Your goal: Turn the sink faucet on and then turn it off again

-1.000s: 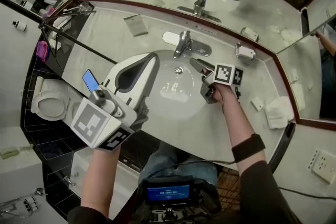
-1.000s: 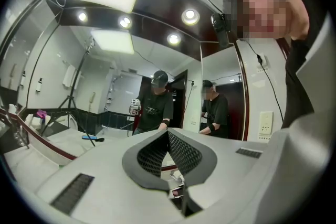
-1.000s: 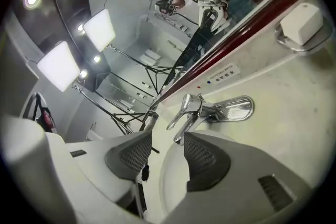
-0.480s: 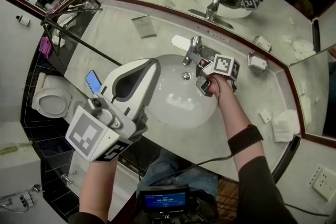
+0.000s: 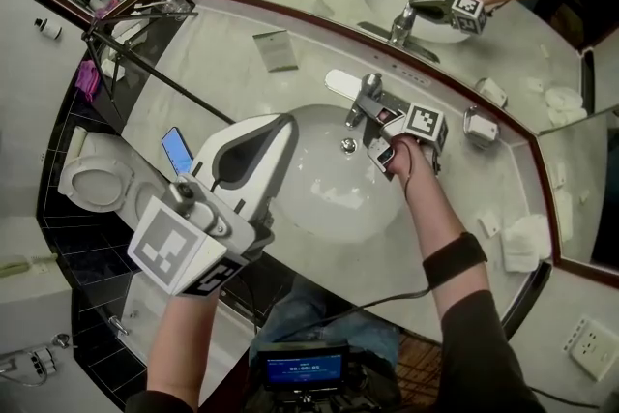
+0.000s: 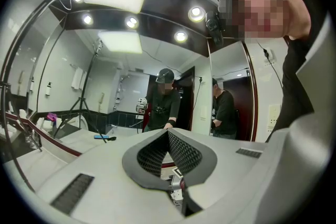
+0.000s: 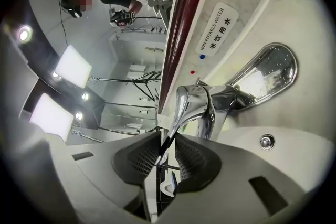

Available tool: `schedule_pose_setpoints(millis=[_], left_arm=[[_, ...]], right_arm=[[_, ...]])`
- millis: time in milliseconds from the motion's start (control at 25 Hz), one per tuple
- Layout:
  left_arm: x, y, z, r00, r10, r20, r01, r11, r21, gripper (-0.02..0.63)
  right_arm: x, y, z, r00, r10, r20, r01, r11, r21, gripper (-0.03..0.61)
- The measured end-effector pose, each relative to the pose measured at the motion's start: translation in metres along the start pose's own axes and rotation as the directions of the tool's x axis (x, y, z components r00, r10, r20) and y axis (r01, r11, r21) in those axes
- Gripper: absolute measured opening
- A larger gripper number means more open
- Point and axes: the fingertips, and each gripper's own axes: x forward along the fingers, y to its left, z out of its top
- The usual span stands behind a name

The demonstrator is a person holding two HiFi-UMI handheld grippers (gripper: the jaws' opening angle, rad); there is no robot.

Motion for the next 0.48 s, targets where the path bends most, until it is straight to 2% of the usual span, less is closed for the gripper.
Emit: schedule_pose_setpoints(millis=[200, 480], left_arm=[[-0.003, 0.01, -0.008, 1.0, 0.018, 0.003, -0.018, 1.0, 0.024, 0.0], [-0.006, 0.011, -0.012, 1.0, 0.017, 0.0, -0.017, 1.0, 0.01, 0.0]], right_arm=[[0.0, 0.001, 0.003, 0.999, -0.028, 0.019, 0.027, 0.998, 0.065, 0.085], [-0.001, 0.005, 0.008, 0.996, -0.072, 0.047, 0.063, 0.984, 0.167, 0.072]])
